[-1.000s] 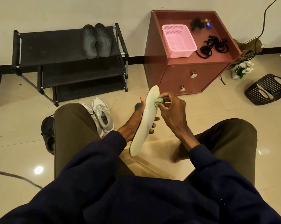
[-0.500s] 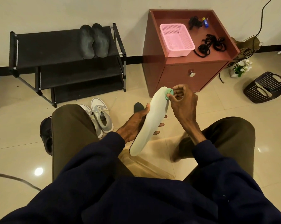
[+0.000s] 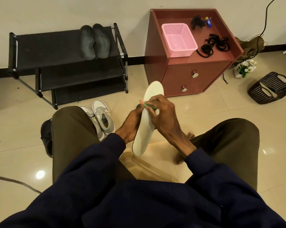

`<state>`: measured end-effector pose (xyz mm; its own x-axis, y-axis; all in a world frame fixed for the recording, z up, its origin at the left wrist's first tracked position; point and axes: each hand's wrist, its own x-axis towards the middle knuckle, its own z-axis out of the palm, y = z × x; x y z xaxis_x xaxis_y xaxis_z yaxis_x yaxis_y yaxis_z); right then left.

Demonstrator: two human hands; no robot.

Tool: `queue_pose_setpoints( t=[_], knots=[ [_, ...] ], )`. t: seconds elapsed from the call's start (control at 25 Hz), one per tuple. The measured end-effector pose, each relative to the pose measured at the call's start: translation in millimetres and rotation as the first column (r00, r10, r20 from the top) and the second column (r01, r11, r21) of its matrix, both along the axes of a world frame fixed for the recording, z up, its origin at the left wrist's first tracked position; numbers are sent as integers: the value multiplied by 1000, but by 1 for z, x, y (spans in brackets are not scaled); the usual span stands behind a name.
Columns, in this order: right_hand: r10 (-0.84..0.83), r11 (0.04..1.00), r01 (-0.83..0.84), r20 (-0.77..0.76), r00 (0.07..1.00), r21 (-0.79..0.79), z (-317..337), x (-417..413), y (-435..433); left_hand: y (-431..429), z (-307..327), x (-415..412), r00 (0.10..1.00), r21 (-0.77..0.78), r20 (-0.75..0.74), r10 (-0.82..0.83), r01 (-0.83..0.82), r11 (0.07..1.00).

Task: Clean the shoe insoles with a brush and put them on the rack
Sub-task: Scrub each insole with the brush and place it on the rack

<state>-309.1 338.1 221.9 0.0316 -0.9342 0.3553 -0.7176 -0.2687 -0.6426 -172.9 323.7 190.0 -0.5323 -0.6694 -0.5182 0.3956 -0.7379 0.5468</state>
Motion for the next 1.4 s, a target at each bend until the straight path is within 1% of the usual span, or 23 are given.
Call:
queue_pose_setpoints(
  t=[0.08,0.2,0.24,0.32,0.4,0.44,0.48,0.56,0.64,0.68,0.76,0.8,0.84,0.88,0.96,1.12,1.2,1.28,1.32,1.4],
  knots=[
    [95,995,-94,-55,994,28,-1,13,10,-9,-10,10,996,-10,-25,91,-91,996],
    [274,960,-268,-73,959,85,0,19,20,-20,-16,21,964,88,-136,230,-219,972],
    [332,939,-325,-51,942,116,2,20,21,-22,-13,24,946,121,-168,278,-260,958],
    [430,875,-430,52,902,221,11,19,23,-26,-3,29,903,159,-222,369,-340,927],
    [495,796,-510,134,858,327,17,14,26,-31,0,35,849,206,-229,475,-435,877],
    [512,778,-526,139,848,344,18,12,27,-35,-1,39,823,233,-243,513,-464,855],
    [512,781,-523,129,849,342,17,8,27,-37,0,41,800,263,-263,540,-479,837],
    [465,826,-472,102,880,308,13,1,23,-37,1,41,788,290,-264,556,-485,825],
    [366,895,-372,69,928,248,8,-3,17,-33,0,38,811,256,-261,523,-465,848],
    [307,926,-309,46,951,216,6,-4,13,-29,-1,34,846,221,-224,484,-440,871],
    [201,966,-201,15,979,163,1,-8,5,-21,0,25,932,106,-80,354,-345,933],
    [163,976,-162,6,987,146,-1,-11,1,-17,1,20,958,58,-11,288,-287,956],
    [130,983,-127,-8,992,131,-3,-15,-3,-13,2,15,971,18,25,238,-239,971],
    [98,989,-95,-21,995,115,-5,-19,-7,-9,4,11,980,-2,31,199,-199,980],
    [28,995,-25,-23,999,94,-7,-30,-15,-4,10,6,991,9,-20,134,-134,991],
    [-170,985,169,41,985,29,-6,-58,-28,1,3,3,990,46,-124,-73,79,996],
    [-252,968,253,76,965,0,-7,-70,-29,5,4,-2,982,57,-105,-158,164,985],
    [-277,960,278,80,957,-3,-9,-70,-27,7,7,-5,981,67,-74,-180,185,980],
    [-249,968,249,79,965,11,-8,-64,-24,7,6,-5,984,76,-58,-170,174,982],
    [-98,993,94,56,994,70,-4,-48,-16,4,2,-5,992,108,-42,-116,120,987]
  ],
)
